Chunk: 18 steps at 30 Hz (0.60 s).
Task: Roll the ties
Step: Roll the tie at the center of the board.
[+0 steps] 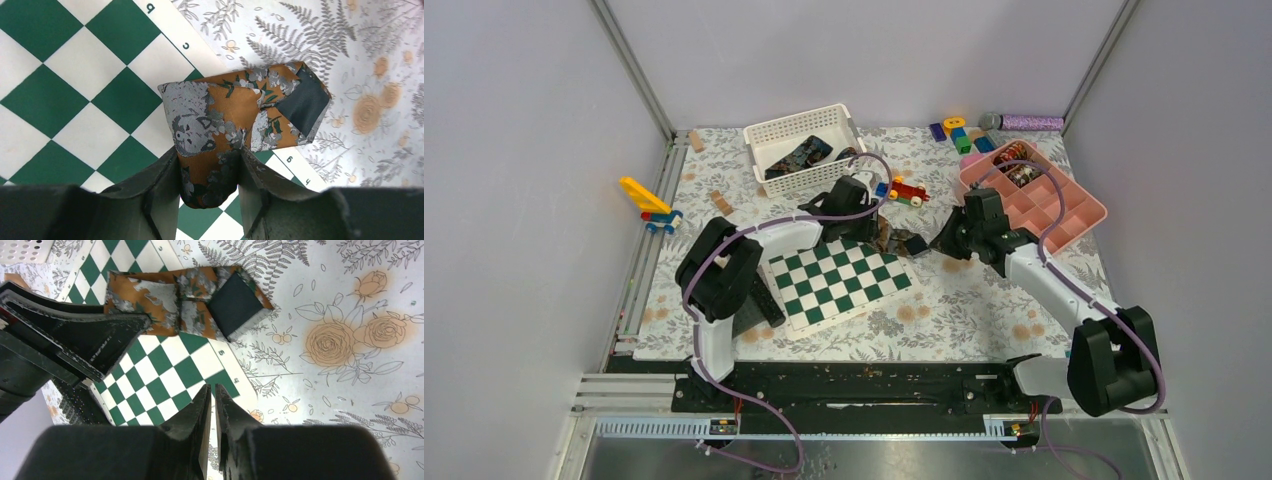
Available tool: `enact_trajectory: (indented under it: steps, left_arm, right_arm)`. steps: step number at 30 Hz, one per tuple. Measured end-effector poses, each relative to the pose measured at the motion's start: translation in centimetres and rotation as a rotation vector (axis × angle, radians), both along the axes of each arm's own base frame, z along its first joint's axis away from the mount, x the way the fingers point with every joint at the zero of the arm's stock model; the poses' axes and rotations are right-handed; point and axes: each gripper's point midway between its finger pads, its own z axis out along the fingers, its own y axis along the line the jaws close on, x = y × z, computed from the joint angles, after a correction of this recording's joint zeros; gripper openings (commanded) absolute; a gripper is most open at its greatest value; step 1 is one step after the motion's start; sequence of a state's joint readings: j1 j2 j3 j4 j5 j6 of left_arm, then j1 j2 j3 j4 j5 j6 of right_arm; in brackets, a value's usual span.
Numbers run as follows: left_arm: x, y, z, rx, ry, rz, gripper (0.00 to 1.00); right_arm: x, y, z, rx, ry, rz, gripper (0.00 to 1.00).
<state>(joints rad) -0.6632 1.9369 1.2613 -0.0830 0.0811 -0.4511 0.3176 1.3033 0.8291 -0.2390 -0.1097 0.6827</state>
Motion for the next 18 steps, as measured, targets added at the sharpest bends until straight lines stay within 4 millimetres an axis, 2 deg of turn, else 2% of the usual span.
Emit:
enact_trajectory:
  steps: [11,18]
  left_arm:
    - [1.0,3.0,0.8,0.251,-0.066,0.054,0.37]
    - [1.7,4.2,2.0,0.390,-0.106,0.078,0.35]
  right_arm:
    - [-0.5,-0.6,1.1,-0.013,-0.036,-0.006,0.15]
    - [-0.6,-0.7,1.4,-0.015,-0.041,-0.003,0.15]
